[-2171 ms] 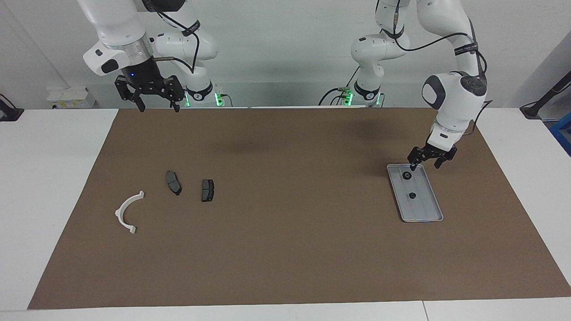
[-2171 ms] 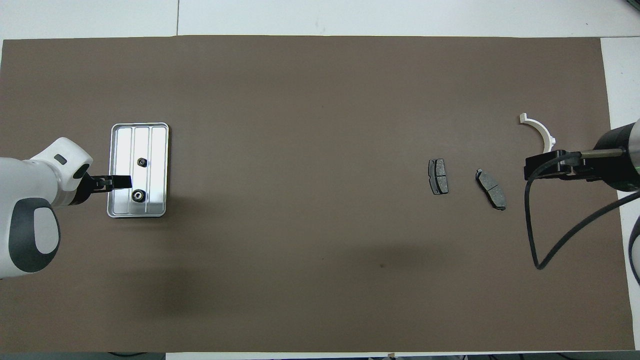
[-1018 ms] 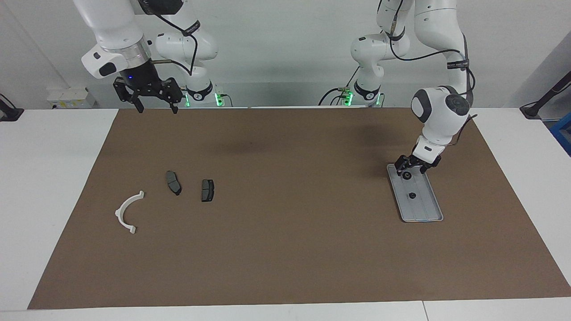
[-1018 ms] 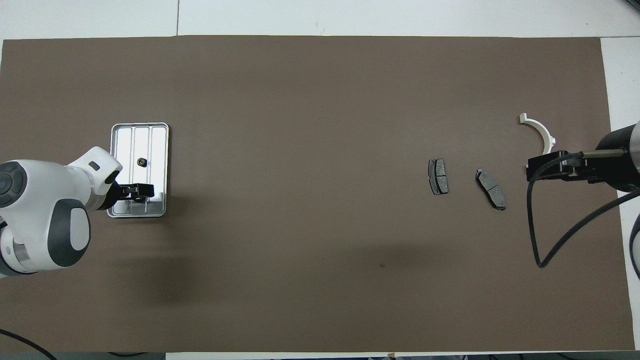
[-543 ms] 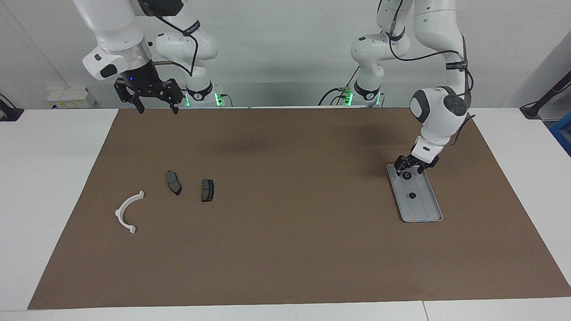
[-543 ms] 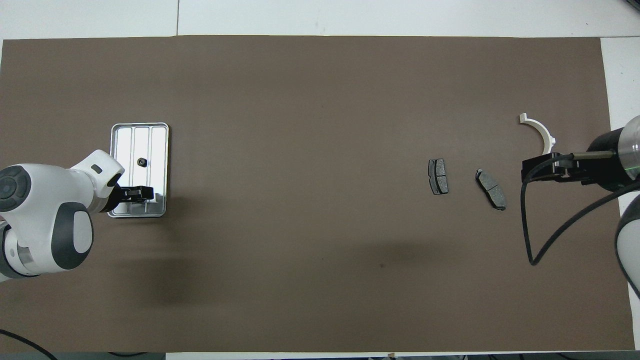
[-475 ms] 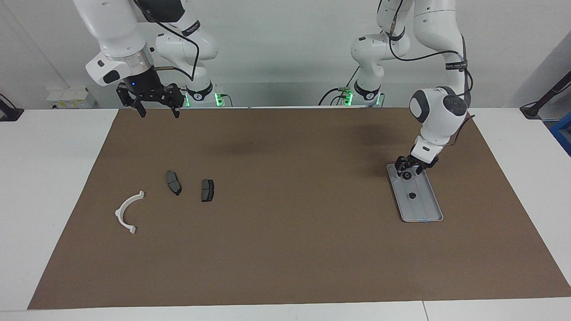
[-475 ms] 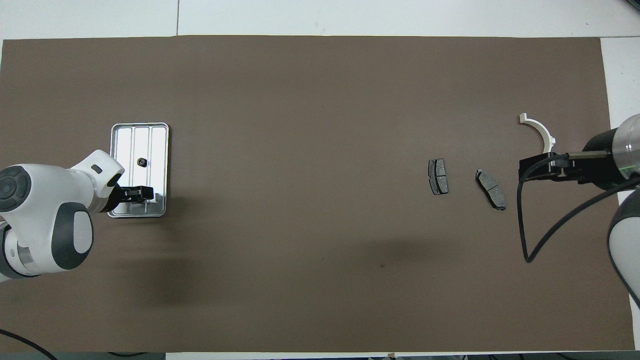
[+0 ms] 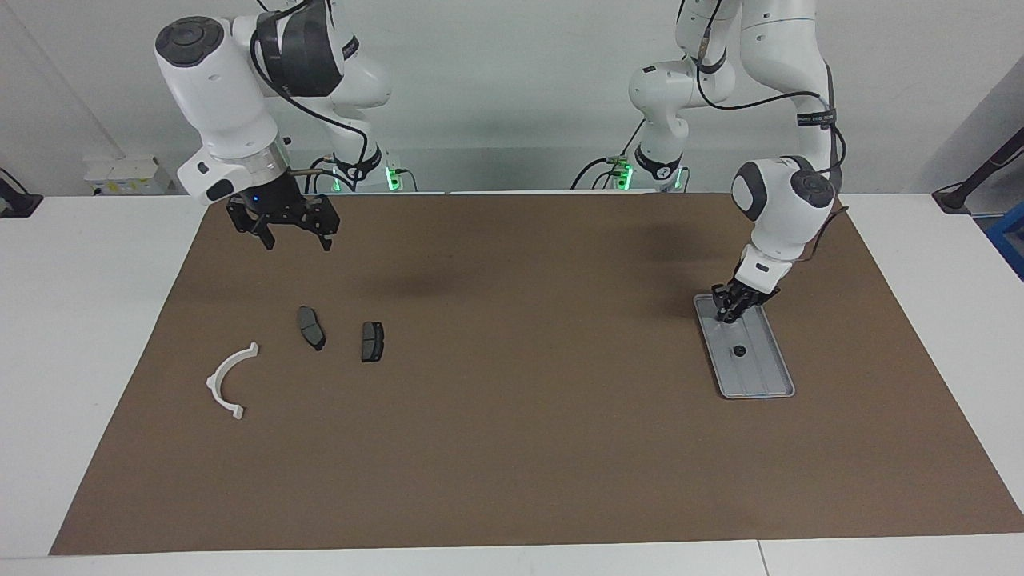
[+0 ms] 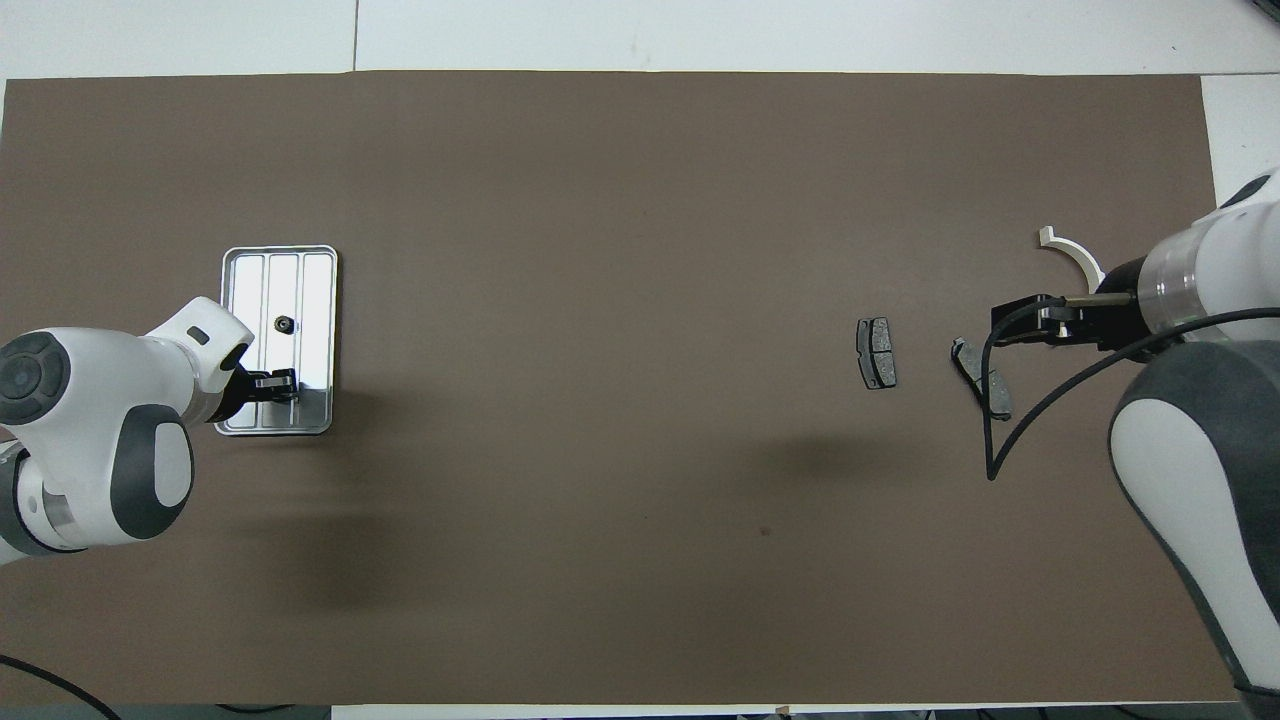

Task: Place bearing gear from tray to pile
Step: 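Grasp a dark bearing ring on the silver tray with the left gripper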

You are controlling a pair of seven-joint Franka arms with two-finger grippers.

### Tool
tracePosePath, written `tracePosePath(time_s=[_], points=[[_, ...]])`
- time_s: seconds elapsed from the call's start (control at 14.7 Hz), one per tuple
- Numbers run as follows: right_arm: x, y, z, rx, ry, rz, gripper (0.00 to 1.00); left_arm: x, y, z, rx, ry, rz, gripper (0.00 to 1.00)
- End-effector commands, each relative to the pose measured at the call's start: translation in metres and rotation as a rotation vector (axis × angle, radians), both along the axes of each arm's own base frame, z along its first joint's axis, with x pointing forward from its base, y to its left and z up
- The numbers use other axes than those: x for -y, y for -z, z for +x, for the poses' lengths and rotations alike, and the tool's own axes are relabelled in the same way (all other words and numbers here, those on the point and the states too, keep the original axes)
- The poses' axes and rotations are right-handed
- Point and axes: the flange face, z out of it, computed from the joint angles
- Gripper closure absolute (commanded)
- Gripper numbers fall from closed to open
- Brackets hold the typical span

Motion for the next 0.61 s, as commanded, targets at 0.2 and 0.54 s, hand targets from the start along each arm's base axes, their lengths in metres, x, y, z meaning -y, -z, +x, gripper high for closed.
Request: tracePosePath(time_s=[0.2, 0.54], points=[[0.006, 0.016, 0.009, 0.005, 0.05, 0.024, 0.0, 0.007, -0.079, 0.051, -0.037, -0.016, -0.005, 1.0], [0.014, 0.017, 0.01, 0.005, 0.059, 0.024, 0.0, 0.09, -0.174, 0.097, -0.048, -0.089, 0.004, 1.0]])
